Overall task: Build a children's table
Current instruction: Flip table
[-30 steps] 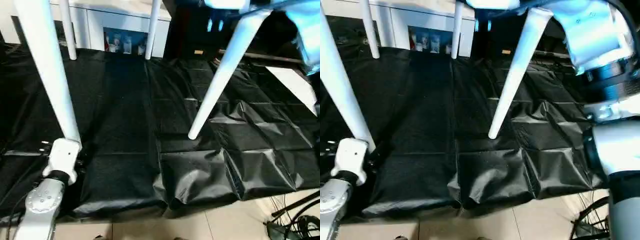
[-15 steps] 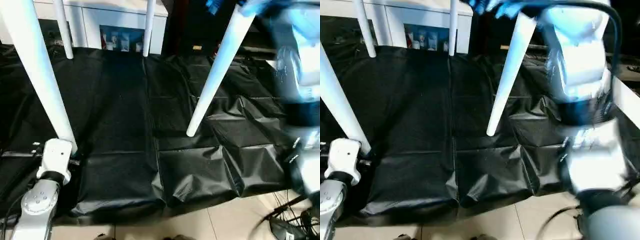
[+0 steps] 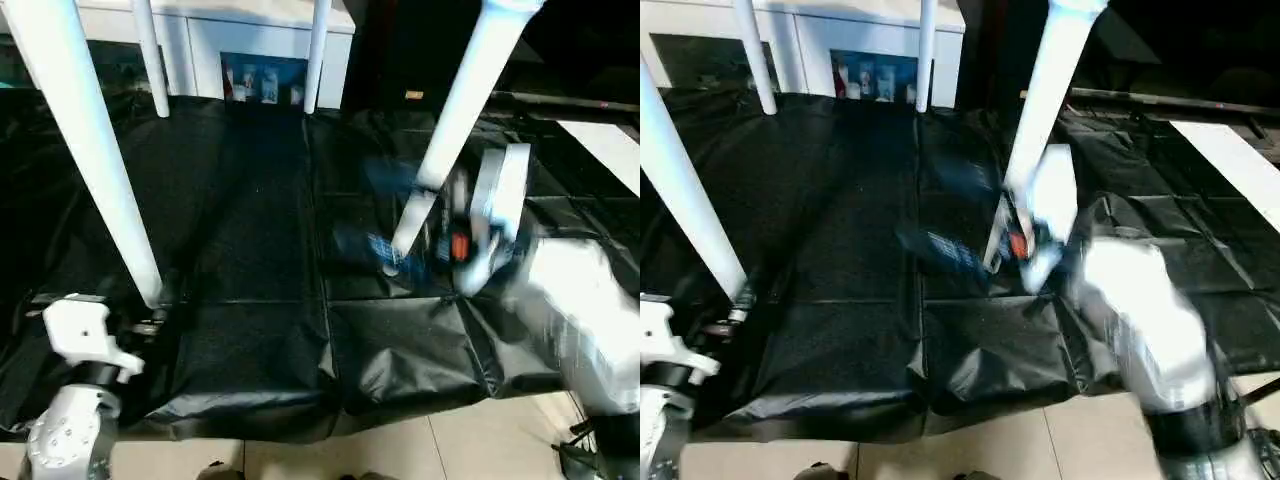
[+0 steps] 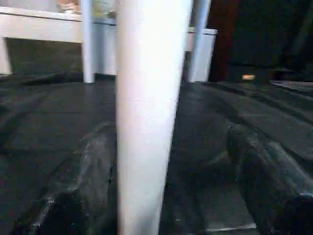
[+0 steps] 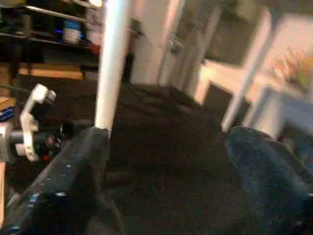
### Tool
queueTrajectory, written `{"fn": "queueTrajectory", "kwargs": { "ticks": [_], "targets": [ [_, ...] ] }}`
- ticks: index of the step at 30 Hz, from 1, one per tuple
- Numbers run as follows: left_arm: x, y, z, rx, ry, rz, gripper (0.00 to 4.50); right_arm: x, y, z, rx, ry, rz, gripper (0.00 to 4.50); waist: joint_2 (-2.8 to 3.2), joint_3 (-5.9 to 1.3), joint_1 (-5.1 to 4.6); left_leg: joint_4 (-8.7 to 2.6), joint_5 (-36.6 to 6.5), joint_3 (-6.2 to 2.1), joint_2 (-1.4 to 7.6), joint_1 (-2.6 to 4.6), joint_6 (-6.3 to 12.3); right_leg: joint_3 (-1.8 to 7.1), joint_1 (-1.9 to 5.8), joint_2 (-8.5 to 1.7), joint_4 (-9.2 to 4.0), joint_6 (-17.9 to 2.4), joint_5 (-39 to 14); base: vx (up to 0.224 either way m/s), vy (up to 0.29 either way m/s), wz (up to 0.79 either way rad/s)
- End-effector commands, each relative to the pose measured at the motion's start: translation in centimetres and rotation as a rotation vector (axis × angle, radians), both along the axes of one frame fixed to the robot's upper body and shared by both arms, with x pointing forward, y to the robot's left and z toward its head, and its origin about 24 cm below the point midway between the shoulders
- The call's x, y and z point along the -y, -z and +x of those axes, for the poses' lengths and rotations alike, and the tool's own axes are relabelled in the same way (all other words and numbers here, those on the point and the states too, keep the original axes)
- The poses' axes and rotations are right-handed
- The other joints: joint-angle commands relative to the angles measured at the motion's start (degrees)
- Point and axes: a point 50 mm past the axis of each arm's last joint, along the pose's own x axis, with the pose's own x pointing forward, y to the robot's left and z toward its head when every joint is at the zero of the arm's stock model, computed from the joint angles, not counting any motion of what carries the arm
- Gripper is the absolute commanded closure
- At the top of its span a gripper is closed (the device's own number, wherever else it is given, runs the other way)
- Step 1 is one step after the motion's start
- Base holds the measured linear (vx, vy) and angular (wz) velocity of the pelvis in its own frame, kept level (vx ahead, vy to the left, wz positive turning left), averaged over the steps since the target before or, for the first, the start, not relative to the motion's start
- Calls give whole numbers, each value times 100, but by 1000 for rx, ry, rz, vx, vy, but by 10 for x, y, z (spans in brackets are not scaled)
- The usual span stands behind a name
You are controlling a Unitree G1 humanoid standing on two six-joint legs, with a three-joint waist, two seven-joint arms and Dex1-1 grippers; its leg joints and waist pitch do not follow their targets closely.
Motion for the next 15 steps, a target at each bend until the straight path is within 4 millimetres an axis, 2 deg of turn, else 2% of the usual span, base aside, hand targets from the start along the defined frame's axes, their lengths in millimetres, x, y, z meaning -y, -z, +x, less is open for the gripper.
{"fn": "queueTrajectory", "kwargs": {
  "ticks": [1,2,3,4,5,6,7,8,9,10,11,12,15],
  "targets": [
    [4,-3,2,16,44,12,40,7,8,-1,-41,36,-19,3,146,-278,-10,-539,-2801,-58,54,173,-211,108,106,-229,-616,-226,-2943,0,0,0],
    [4,-3,2,11,46,17,34,7,15,-4,-67,36,-32,0,153,-274,-38,-549,-2859,-77,51,153,-221,92,127,-222,-612,-217,-2956,0,0,0],
    [1,-2,4,1,28,25,19,14,40,-15,-131,72,-87,0,169,-259,-31,-564,-2864,-80,56,138,-218,92,132,-225,-622,-180,-2952,0,0,0],
    [-1,-2,5,-3,11,29,7,16,48,-19,-149,77,-113,0,188,-242,-14,-556,-2995,-63,58,195,-200,101,76,-206,-670,-172,-3005,0,0,0],
    [-2,-2,5,-4,0,31,7,18,52,-22,-156,80,-128,0,176,-236,-25,-551,-3054,-66,50,194,-190,98,73,-201,-672,-177,-3061,0,0,0],
    [-6,-2,6,1,-30,19,7,23,60,-22,-161,131,-155,0,158,-259,-66,-569,-2935,-106,37,116,-190,77,157,-233,-630,-172,-3072,0,0,0],
    [-7,-3,7,0,-43,18,7,26,63,-22,-165,156,-156,0,158,-259,-66,-569,-2935,-106,37,116,-190,77,157,-233,-630,-172,-3072,0,0,0],
    [-13,-3,7,-5,-89,15,7,36,74,-23,-180,249,-161,0,171,-249,-77,-578,-2889,-106,34,115,-178,73,143,-235,-637,-161,-3069,0,0,0],
    [-14,-4,8,3,-96,9,7,44,80,-21,-174,345,-157,0,184,-232,-89,-551,-2991,-85,26,154,-188,77,77,-242,-687,-160,-3209,0,0,0],
    [-15,-5,8,4,-96,11,7,52,82,-19,-168,423,-140,0,193,-222,-115,-538,-3087,-93,6,172,-178,59,67,-235,-716,-141,-3388,0,0,0],
    [-15,-5,8,4,-95,12,7,54,83,-19,-167,442,-134,0,174,-221,-137,-541,-3100,-99,5,157,-183,53,78,-237,-723,-116,-3447,0,0,0],
    [-15,-6,9,-2,-88,17,7,66,86,-14,-171,547,-85,0,184,-242,-181,-544,-3121,-118,2,164,-172,34,86,-234,-713,-118,-3432,0,0,0],
    [-14,-7,12,-6,-66,20,7,79,83,-6,-156,662,-44,0,204,-240,-200,-574,-3119,-133,9,136,-169,18,126,-221,-693,-153,-3250,0,0,0]
  ]
}}
